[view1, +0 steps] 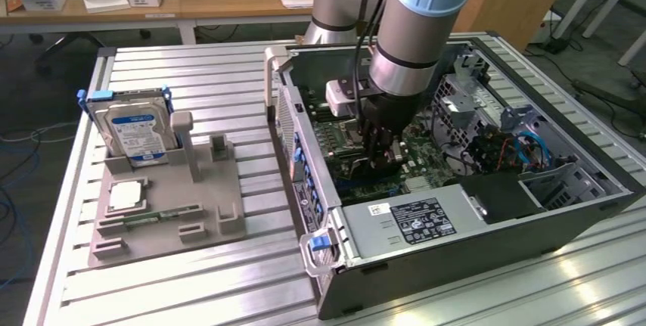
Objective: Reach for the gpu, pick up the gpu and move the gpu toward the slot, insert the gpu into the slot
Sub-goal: 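Insert the gpu into the slot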
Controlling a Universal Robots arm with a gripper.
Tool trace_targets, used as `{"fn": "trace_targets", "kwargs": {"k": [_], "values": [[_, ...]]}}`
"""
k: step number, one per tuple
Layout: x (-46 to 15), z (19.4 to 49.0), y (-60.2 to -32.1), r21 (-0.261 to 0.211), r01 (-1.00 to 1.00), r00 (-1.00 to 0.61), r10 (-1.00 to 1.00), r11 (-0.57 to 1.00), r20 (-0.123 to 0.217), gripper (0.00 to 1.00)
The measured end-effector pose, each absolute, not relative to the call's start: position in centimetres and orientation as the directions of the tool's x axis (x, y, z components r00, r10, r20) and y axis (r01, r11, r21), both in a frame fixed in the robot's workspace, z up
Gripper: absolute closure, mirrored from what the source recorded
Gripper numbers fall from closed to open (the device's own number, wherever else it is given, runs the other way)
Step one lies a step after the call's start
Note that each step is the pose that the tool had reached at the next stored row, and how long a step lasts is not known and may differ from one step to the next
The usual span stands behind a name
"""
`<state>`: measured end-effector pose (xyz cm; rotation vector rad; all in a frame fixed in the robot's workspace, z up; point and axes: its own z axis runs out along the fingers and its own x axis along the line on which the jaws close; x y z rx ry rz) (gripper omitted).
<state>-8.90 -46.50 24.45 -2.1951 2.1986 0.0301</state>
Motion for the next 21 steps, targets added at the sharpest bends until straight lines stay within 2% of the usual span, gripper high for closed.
{"fn": "trace_targets", "kwargs": {"k": [18,20,21], "values": [[-9.03,23.9,-46.49,-0.011,-1.0,-0.002,-0.999,0.002,-0.041,0.75],[-9.04,23.97,-46.48,-0.012,-1.0,-0.002,-0.999,0.002,-0.041,0.73],[-9.03,24.11,-46.49,-0.012,-1.0,-0.002,-0.999,0.002,-0.04,0.67]]}}
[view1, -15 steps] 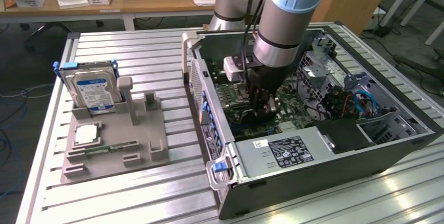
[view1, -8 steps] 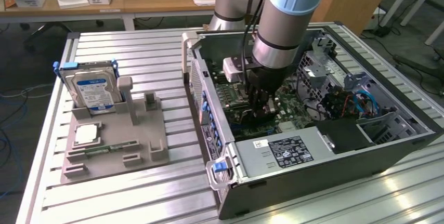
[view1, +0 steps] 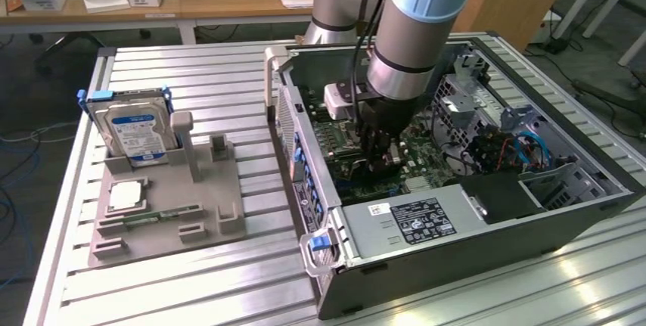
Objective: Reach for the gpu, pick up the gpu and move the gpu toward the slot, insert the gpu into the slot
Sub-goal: 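Insert the gpu into the slot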
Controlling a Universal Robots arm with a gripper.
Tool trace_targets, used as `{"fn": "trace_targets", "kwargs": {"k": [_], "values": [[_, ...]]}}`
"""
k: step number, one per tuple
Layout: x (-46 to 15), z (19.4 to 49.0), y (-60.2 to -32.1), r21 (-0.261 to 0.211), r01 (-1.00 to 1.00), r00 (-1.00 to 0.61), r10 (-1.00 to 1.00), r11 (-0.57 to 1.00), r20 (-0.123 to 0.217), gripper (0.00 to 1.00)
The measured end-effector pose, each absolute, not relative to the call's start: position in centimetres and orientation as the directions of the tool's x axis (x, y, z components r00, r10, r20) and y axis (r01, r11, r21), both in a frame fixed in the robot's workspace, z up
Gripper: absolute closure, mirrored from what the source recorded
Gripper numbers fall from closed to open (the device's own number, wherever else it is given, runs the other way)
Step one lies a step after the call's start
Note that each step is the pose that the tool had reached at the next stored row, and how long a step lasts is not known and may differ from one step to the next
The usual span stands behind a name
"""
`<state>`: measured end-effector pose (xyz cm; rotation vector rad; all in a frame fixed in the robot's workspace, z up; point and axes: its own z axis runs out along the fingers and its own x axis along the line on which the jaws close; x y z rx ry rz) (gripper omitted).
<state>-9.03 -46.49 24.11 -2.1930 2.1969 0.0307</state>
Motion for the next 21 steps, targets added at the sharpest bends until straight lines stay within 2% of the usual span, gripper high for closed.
{"fn": "trace_targets", "kwargs": {"k": [11,18,19,20,21], "values": [[-9.0,27.2,-46.5,-0.018,-1.0,-0.001,-0.999,0.002,-0.04,0.67],[-9.0,27.5,-46.5,-0.019,-1.0,-0.001,-0.999,0.002,-0.04,0.69],[-9.0,27.5,-46.5,-0.019,-1.0,-0.001,-0.999,0.002,-0.04,0.75],[-9.0,27.5,-46.5,-0.019,-1.0,-0.001,-0.999,0.002,-0.04,0.75],[-9.0,27.5,-46.5,-0.019,-1.0,-0.001,-0.999,0.002,-0.04,0.81]]}}
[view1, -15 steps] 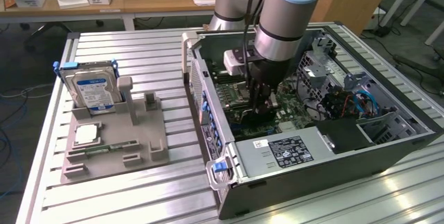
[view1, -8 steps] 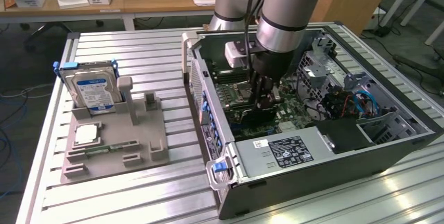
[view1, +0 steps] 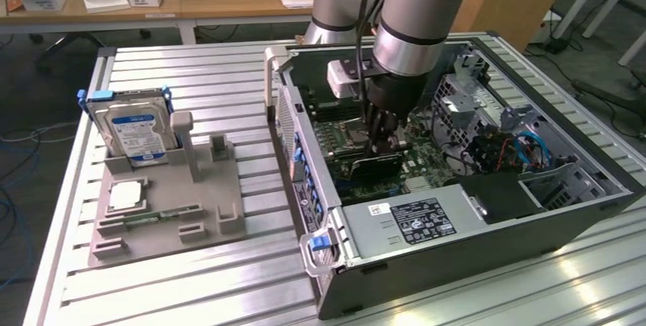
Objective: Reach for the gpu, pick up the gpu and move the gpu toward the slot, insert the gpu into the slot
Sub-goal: 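Insert the gpu into the slot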
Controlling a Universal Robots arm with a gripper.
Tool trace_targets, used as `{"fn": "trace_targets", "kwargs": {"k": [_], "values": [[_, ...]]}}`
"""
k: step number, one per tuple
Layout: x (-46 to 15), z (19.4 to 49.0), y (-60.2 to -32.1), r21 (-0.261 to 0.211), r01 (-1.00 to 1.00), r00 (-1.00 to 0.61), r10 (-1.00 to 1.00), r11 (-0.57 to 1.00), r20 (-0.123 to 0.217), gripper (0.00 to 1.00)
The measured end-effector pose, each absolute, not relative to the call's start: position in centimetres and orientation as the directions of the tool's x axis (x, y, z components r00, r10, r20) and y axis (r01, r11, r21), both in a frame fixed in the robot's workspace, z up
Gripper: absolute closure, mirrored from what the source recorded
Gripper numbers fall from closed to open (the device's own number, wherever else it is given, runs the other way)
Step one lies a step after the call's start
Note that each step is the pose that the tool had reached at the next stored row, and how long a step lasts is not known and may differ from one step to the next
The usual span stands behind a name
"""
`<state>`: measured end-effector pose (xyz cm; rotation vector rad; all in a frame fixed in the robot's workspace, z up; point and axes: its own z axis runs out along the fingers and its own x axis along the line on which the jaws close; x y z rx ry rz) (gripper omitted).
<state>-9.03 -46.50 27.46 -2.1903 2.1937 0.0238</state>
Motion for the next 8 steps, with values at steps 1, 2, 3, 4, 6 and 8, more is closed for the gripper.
{"fn": "trace_targets", "kwargs": {"k": [1,2,3,4,6,8], "values": [[-9.03,27.45,-46.5,-0.019,-1.0,-0.001,-0.999,0.002,-0.04,0.87],[-9.03,27.45,-46.5,-0.019,-1.0,-0.001,-0.999,0.002,-0.04,0.87],[-9.03,27.46,-46.5,-0.019,-1.0,-0.001,-0.999,0.002,-0.04,0.9],[-9.03,27.45,-46.5,-0.019,-1.0,-0.001,-0.999,0.002,-0.04,0.9],[-9.03,27.46,-46.5,-0.019,-1.0,-0.001,-0.999,0.002,-0.04,0.9],[-9.03,27.46,-46.5,-0.019,-1.0,-0.001,-0.999,0.002,-0.04,0.9]]}}
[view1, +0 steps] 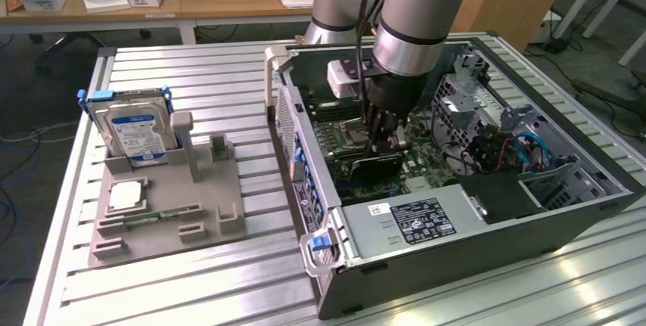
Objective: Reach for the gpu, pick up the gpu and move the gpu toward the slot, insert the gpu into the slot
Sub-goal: 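Insert the gpu into the slot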
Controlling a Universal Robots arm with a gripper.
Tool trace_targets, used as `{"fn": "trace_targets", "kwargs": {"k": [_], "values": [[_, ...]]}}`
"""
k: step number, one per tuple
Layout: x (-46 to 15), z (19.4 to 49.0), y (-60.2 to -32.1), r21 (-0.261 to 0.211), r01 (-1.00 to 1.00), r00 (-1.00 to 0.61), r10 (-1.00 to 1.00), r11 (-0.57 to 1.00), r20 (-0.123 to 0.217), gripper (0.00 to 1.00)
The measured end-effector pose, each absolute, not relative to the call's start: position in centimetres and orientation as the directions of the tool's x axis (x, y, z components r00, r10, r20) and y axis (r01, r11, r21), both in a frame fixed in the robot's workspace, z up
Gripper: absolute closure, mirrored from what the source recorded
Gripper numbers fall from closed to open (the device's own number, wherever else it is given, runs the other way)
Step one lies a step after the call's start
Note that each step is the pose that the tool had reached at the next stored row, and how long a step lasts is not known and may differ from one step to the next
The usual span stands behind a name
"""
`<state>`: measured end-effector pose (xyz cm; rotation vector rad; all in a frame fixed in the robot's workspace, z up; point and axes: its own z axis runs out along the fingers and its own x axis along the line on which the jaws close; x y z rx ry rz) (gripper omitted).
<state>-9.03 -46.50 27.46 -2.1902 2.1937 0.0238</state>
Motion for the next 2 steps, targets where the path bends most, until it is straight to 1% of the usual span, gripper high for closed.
{"fn": "trace_targets", "kwargs": {"k": [2], "values": [[-9.03,27.46,-46.5,-0.019,-1.0,-0.001,-0.999,0.002,-0.04,0.9]]}}
